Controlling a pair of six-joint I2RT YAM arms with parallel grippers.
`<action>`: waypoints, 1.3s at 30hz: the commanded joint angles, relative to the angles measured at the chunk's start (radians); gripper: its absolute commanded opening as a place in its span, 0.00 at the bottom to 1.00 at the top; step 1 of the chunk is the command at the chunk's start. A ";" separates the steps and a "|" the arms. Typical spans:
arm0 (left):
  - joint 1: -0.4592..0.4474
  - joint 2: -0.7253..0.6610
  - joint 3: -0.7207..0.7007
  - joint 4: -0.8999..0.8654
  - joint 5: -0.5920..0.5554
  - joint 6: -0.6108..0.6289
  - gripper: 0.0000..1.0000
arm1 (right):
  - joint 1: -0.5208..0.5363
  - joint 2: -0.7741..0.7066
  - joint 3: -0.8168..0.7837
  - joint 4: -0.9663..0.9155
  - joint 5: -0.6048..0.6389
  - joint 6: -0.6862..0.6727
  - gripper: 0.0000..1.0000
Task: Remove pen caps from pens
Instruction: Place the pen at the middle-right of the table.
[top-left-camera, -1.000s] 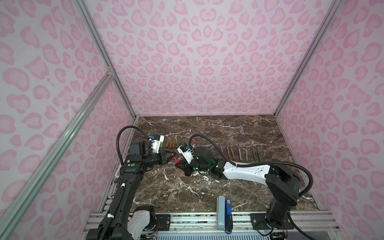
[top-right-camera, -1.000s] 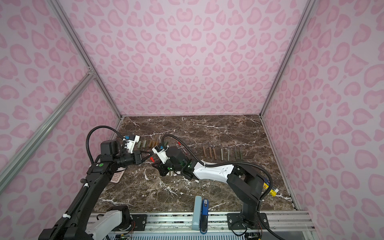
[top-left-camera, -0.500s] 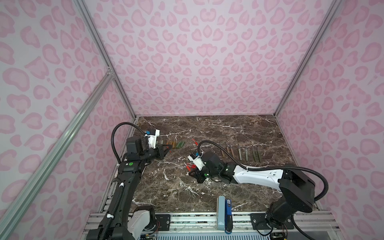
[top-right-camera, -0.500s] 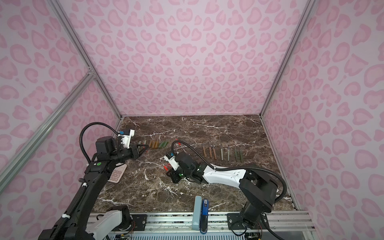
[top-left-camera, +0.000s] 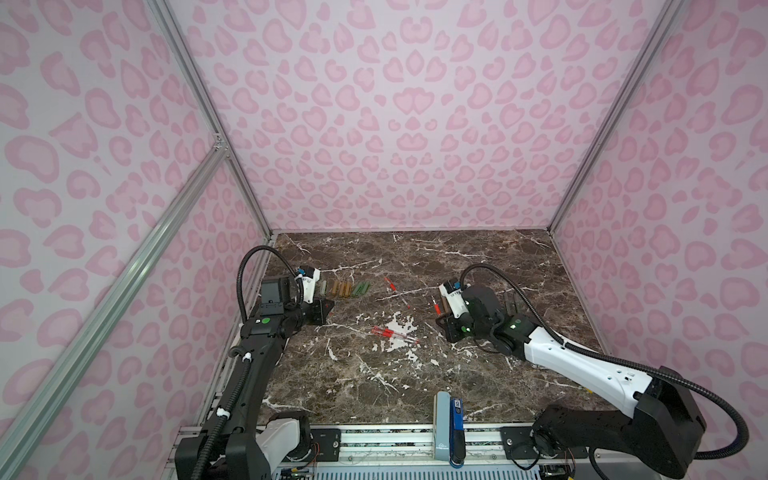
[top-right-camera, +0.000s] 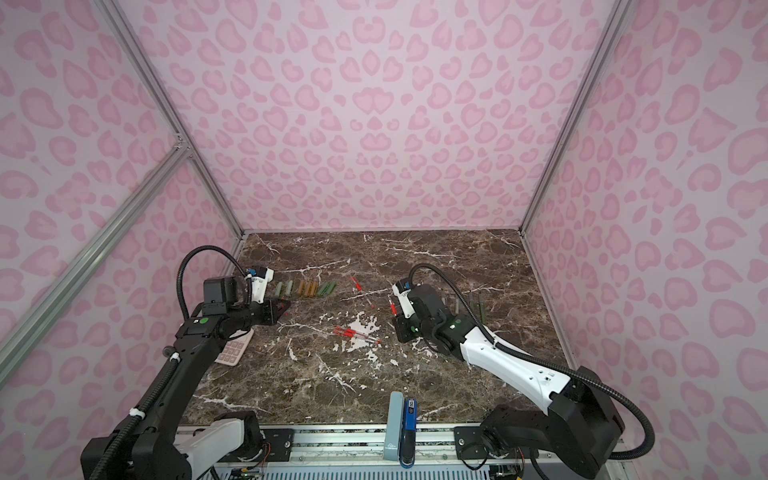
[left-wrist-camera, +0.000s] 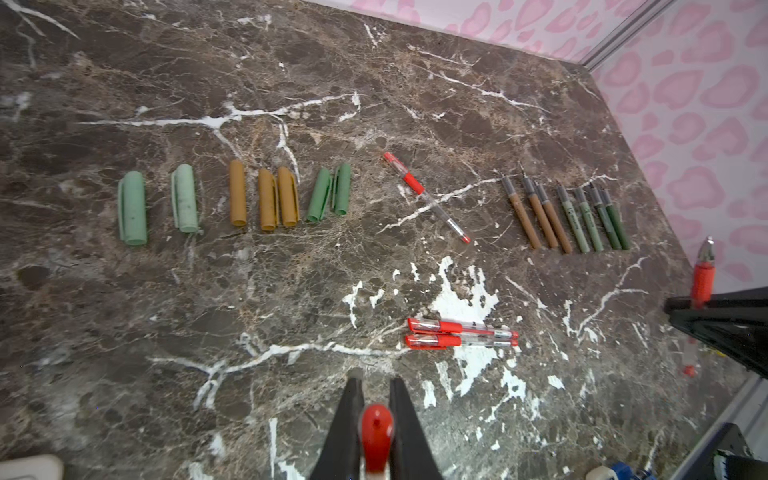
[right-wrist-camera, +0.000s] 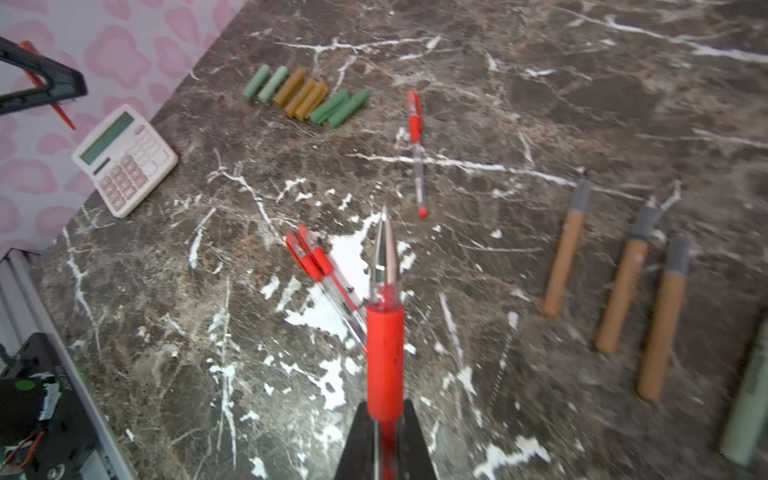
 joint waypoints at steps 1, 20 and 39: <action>0.000 0.059 0.029 -0.111 -0.067 0.047 0.03 | -0.068 -0.056 -0.048 -0.124 0.047 -0.013 0.00; -0.001 0.353 0.095 -0.150 -0.256 0.062 0.03 | -0.257 -0.148 -0.181 -0.265 0.259 0.065 0.00; -0.001 0.506 0.147 -0.164 -0.327 0.008 0.08 | -0.328 0.156 -0.122 -0.301 0.202 0.072 0.03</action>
